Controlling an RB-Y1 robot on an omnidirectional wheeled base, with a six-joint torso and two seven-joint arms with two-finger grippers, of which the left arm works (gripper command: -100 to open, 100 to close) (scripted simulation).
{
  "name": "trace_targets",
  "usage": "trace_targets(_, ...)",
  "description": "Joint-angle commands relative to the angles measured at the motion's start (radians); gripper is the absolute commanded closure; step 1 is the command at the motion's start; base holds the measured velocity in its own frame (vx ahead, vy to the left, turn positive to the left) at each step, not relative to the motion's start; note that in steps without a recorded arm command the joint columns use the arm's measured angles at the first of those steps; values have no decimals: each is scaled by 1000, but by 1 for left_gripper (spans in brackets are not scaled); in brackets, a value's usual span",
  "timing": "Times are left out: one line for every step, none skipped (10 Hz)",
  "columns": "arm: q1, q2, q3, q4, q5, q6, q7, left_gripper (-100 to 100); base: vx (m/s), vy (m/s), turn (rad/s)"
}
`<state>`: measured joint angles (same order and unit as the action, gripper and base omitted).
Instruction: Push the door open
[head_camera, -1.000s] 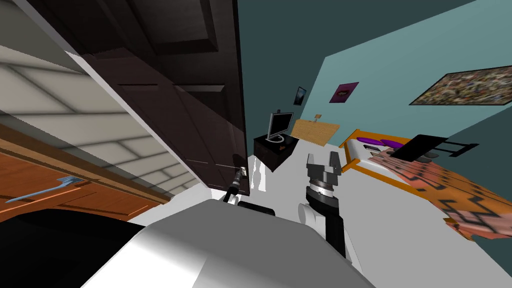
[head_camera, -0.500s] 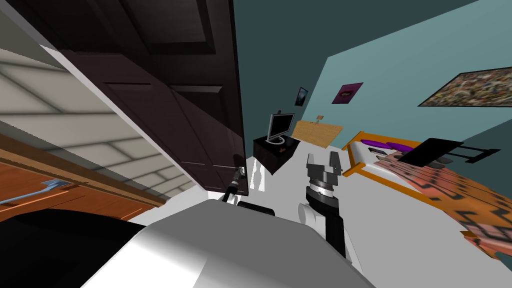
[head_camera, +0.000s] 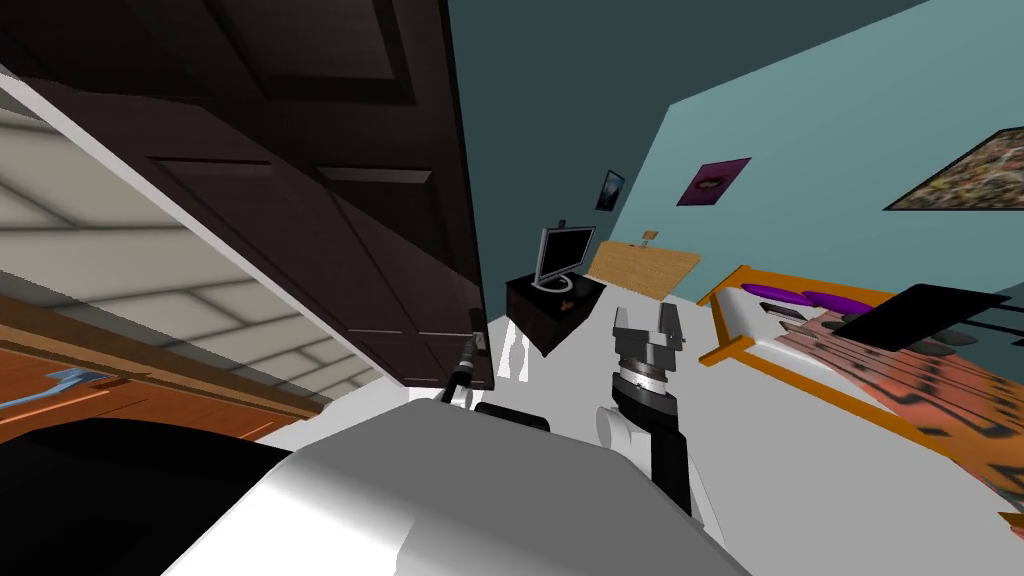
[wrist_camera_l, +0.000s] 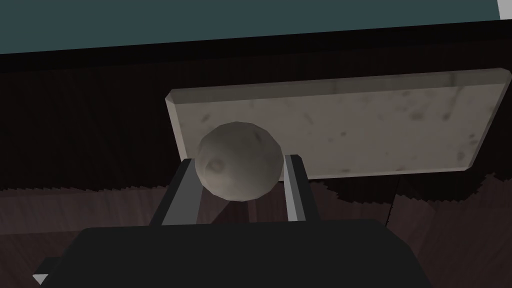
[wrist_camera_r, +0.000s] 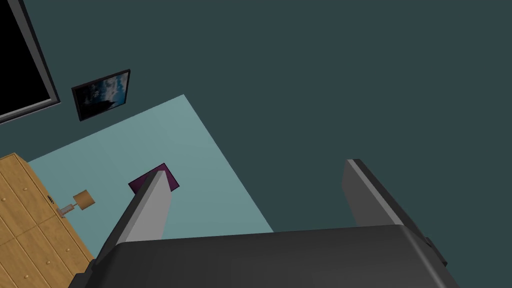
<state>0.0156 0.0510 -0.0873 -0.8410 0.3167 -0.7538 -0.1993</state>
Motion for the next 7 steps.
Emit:
trace_targets(-6,5,26,0,11,-5,-3,100,199,-93,76)
trace_targets(-8,2,37,2,15,-6,-5,100,179,-94,66)
trace_targets(-9,-2,46,3,19,-7,-8,100,156,-85,67)
trace_targets(-10,-5,54,5,22,-7,-9,100,189,-79,59)
trace_targets(-11,-2,51,17,21,-11,-8,100,92,-28,38)
trace_targets(-13,9,72,17,33,-13,-14,100,173,-13,42)
trace_targets(-13,10,76,18,35,-13,-15,100,213,-46,52)
